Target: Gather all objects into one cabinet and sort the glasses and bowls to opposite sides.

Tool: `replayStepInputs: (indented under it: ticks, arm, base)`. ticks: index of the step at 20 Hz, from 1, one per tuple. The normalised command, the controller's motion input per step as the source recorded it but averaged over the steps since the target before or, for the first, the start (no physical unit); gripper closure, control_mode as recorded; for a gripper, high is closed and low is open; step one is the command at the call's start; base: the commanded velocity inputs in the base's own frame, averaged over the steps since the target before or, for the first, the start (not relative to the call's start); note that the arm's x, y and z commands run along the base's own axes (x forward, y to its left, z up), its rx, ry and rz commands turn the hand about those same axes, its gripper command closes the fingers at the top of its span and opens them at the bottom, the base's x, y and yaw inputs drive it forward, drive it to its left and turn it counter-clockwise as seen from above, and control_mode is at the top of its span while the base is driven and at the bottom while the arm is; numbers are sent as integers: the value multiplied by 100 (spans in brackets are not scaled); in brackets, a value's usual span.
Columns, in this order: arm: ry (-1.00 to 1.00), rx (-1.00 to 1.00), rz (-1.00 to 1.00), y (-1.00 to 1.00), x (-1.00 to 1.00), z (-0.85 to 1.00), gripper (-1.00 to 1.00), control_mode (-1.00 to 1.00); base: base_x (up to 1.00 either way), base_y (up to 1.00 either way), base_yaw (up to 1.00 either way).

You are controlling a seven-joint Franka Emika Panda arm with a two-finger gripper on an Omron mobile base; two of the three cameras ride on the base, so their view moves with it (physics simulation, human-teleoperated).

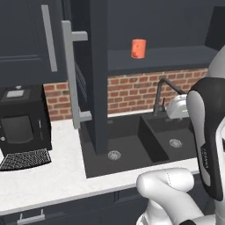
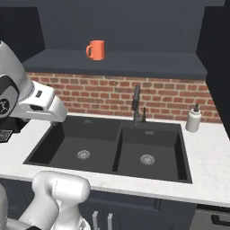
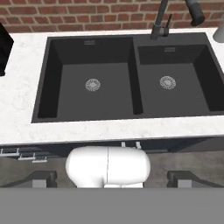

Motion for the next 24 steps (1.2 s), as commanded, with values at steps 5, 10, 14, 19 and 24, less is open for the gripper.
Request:
replayStepInputs:
  ticks: [5,10,14,19,24]
  arm:
    - [0,0,0,0,0,0,-100,100]
    - [0,0,0,0,0,0,-100,100]
    - [-9,-2,0,3,-4,29,-100,-100]
    - [-21,-2,0,4,-12,46,-100,-100]
    - [-17,0,0,0,1,23,-100,-100]
  base:
    - [27,0,5]
    - [33,0,3]
    - [17,0,0]
    - [0,0,0]
    - [0,0,0]
